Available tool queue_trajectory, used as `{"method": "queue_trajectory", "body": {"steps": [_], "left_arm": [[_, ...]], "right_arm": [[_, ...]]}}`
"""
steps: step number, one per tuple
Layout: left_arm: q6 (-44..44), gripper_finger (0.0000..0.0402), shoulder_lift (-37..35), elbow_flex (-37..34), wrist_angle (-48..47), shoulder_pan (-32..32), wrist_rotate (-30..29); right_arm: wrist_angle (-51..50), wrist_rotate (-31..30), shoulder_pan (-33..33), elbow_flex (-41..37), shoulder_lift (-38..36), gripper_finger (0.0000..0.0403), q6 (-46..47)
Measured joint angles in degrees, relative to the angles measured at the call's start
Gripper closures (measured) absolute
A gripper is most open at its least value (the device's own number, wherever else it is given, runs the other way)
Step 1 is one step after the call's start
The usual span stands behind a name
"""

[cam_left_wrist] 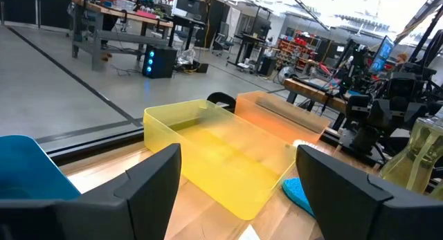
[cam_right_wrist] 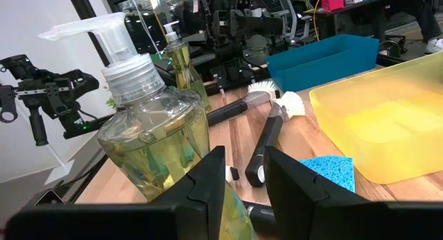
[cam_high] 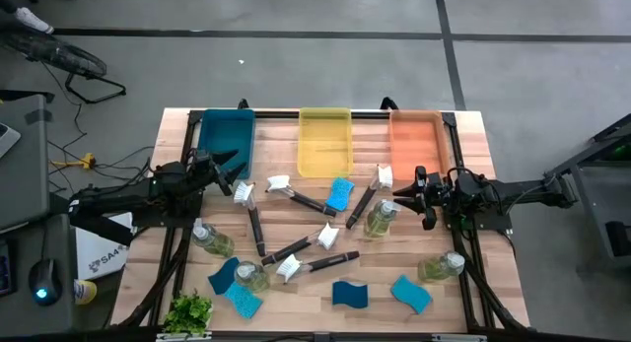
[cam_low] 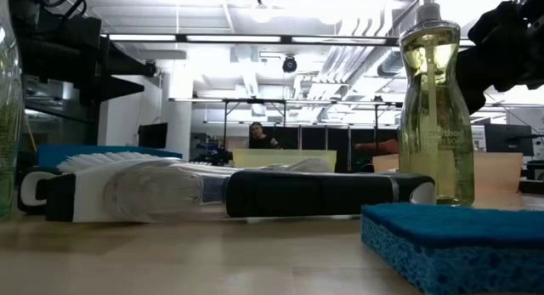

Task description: Pick & Place Kitchen Sink Supplies

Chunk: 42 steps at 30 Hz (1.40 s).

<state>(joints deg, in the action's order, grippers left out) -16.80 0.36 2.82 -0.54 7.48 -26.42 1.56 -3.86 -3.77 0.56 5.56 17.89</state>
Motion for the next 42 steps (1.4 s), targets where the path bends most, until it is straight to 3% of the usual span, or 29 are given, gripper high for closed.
{"method": "queue_trajectory", "body": {"steps": [10,17,23,27,33,39,42], "left_arm": [[-0.01,0.0121,0.00,0.01,-0.01,0.00,-0.02],[-0.02,0.0121,0.00,-0.01,0.00,-0.01,-0.02],[0.00,0.0121,0.02,-0.01,-0.01,-0.01,0.00],[0.00,0.0121,0.00,0.01,0.00,-0.01,-0.02],[-0.01,0.0121,0.01,-0.01,0.00,0.00,-0.02],[0.00,0.0121,0.02,-0.01,0.00,0.00,-0.01],[-0.01,0.0121,0.01,0.00,0.00,0.00,-0.01]], "right_arm": [[2.14,-3.21,0.02,-0.02,0.00,0.0309,0.02],[4.35,0.28,0.00,-0.02,-0.02,0.0309,4.71],[4.41,-7.39,0.00,-0.02,0.00,0.0309,12.53],[4.00,-11.93,0.00,-0.02,0.00,0.0309,12.93],[3.72,-15.28,0.01,-0.02,0.00,0.0309,16.48],[2.07,-14.70,0.00,1.59,0.02,0.0309,12.91],[-4.66,-14.67,-0.02,6.54,-0.02,0.0309,8.77]]}}
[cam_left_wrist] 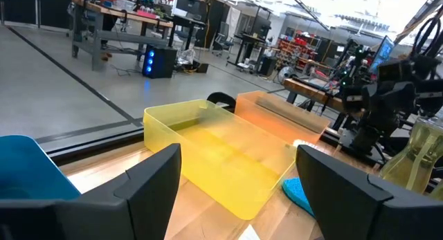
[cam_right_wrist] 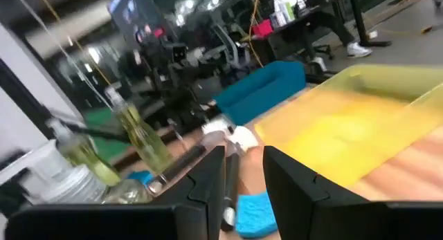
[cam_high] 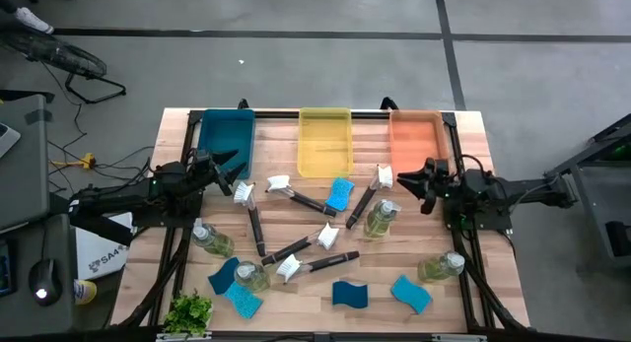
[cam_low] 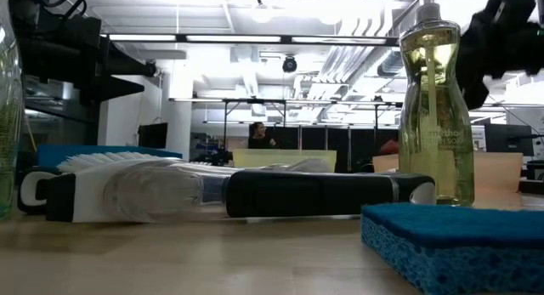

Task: Pick & Place Kitchen Sink Supplies
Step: Put the green dishwashing liquid dispenser into the orange bin

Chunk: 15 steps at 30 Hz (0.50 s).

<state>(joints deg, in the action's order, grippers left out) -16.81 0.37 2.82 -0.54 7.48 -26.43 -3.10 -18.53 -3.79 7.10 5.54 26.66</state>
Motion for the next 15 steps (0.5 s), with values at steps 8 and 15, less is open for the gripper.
{"method": "queue_trajectory", "body": {"steps": [8,15], "left_arm": [[0.01,0.0121,0.01,0.01,0.00,-0.02,-0.01],[0.01,0.0121,0.01,-0.01,0.02,0.01,0.05]], "right_arm": [[-27.90,-6.50,-0.02,17.29,4.00,0.0309,-1.54],[-41.41,-1.16,-0.02,26.69,11.47,0.0309,10.69]]}}
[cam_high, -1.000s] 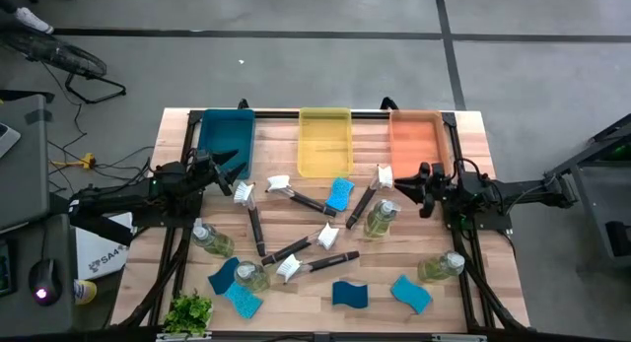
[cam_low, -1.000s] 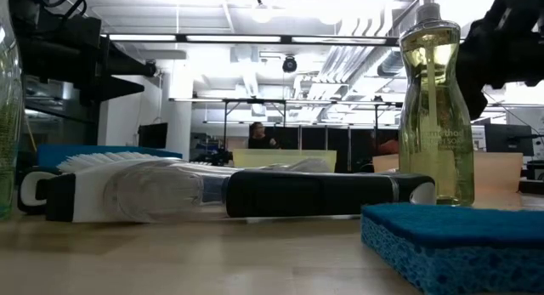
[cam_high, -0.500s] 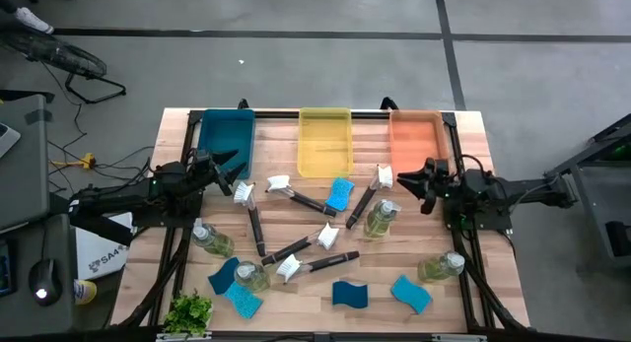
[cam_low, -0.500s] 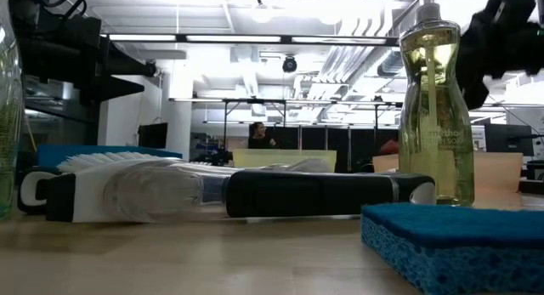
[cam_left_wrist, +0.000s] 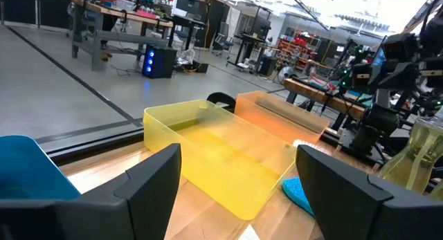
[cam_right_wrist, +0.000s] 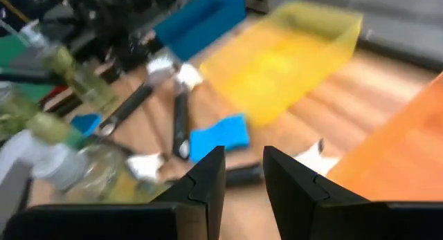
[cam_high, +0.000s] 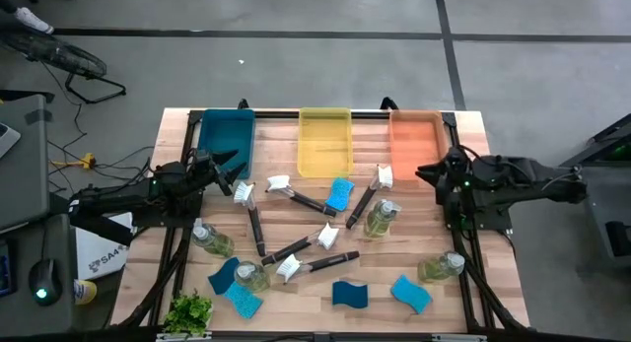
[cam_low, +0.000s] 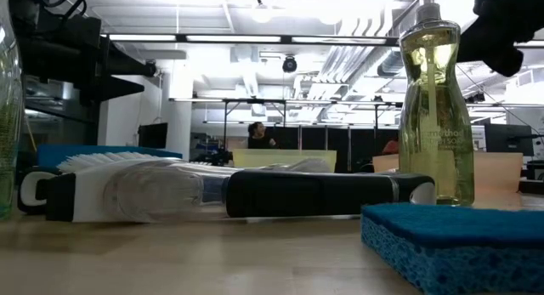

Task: Pick & Place Kitchen Sink Supplies
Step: Put the green dishwashing liquid dispenser into the orange bin

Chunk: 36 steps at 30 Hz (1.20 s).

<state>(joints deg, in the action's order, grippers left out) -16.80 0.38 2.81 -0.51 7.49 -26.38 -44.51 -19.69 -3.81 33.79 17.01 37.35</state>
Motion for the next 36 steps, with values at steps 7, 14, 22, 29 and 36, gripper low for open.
{"method": "queue_trajectory", "body": {"steps": [7,14,22,29,36], "left_arm": [[-0.01,0.0121,-0.02,0.00,0.01,0.00,0.12],[-0.01,0.0121,-0.01,0.00,0.02,-0.02,0.21],[0.00,0.0121,-0.02,0.02,0.02,0.00,0.21],[0.00,0.0121,-0.01,0.00,0.02,-0.02,0.21],[0.00,0.0121,-0.01,0.00,0.02,-0.02,0.21]], "right_arm": [[-2.34,10.98,-2.44,2.63,7.56,0.0309,1.10],[-2.99,17.05,-8.81,2.85,14.40,0.0309,-1.53],[-4.39,16.34,-10.56,2.85,20.88,0.0282,-1.59],[-1.96,16.85,-10.56,2.85,24.16,0.0173,-1.71],[2.93,16.34,-10.56,2.89,26.32,0.0083,-10.80]]}}
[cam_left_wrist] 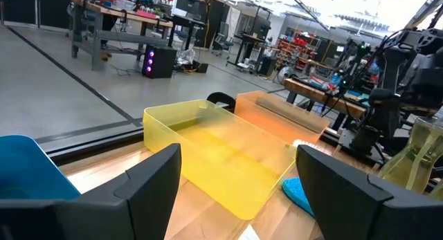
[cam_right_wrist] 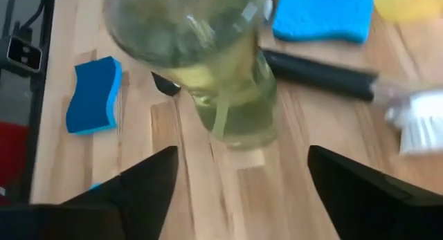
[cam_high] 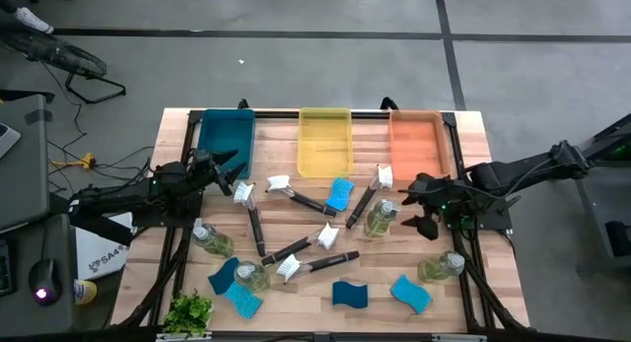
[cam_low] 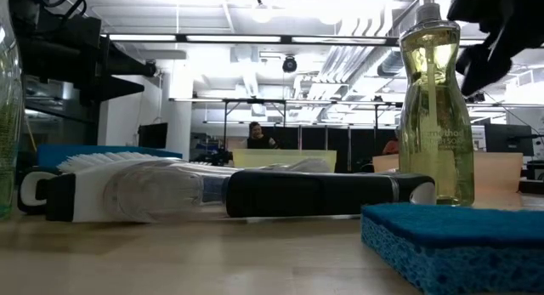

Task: Pick & Place Kitchen Sink Supplies
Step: Put the green dishwashing liquid dispenser into the orange bin

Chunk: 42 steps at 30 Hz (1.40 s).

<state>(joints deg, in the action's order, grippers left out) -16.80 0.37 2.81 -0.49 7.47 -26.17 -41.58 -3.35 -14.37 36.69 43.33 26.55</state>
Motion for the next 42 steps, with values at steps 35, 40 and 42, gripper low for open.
{"method": "queue_trajectory", "body": {"steps": [35,40,42], "left_arm": [[0.00,0.0121,0.00,0.00,-0.02,0.01,0.00],[0.00,0.0121,0.00,0.01,-0.02,0.00,0.00],[0.00,0.0121,0.01,0.00,-0.02,0.00,0.00]], "right_arm": [[21.61,-2.26,-0.02,0.00,8.07,0.0078,-14.94],[21.95,-2.49,-0.02,0.00,8.07,0.0098,-14.77],[21.90,-2.52,-0.02,0.00,8.07,0.0104,-14.63]]}}
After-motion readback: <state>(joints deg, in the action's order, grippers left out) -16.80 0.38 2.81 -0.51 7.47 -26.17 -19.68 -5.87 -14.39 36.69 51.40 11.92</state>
